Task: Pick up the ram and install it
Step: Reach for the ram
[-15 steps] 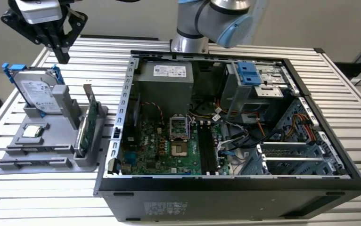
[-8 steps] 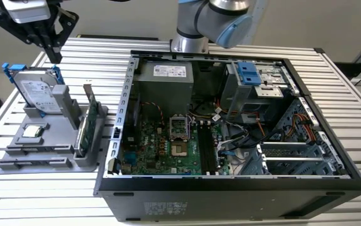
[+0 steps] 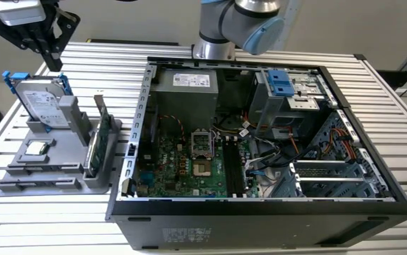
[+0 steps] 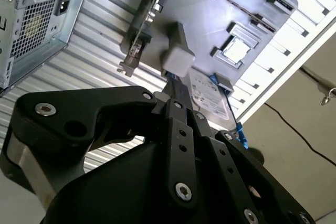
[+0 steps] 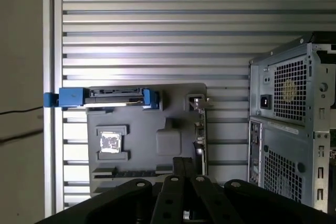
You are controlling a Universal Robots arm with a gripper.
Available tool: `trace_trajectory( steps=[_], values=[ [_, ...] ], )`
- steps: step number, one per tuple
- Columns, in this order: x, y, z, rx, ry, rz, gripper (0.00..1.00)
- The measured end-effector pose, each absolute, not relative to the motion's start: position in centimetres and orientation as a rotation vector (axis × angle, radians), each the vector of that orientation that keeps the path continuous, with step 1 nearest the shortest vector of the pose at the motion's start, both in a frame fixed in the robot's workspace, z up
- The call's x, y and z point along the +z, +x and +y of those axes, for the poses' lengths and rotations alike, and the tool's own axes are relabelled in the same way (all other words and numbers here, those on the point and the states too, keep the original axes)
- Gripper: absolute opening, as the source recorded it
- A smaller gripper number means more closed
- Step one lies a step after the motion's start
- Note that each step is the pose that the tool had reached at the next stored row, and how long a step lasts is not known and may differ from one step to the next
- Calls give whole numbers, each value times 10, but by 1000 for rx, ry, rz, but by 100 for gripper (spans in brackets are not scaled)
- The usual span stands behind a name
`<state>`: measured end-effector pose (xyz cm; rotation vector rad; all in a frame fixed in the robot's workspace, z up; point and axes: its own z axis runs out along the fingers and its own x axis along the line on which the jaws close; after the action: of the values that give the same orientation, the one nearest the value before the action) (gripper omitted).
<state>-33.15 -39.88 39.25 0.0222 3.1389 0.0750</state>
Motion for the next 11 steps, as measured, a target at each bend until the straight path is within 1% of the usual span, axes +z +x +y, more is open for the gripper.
trace_trajectory(
  steps=[11],
  values=[
    [392, -352, -399, 75, 20, 3139, 0]
  ],
)
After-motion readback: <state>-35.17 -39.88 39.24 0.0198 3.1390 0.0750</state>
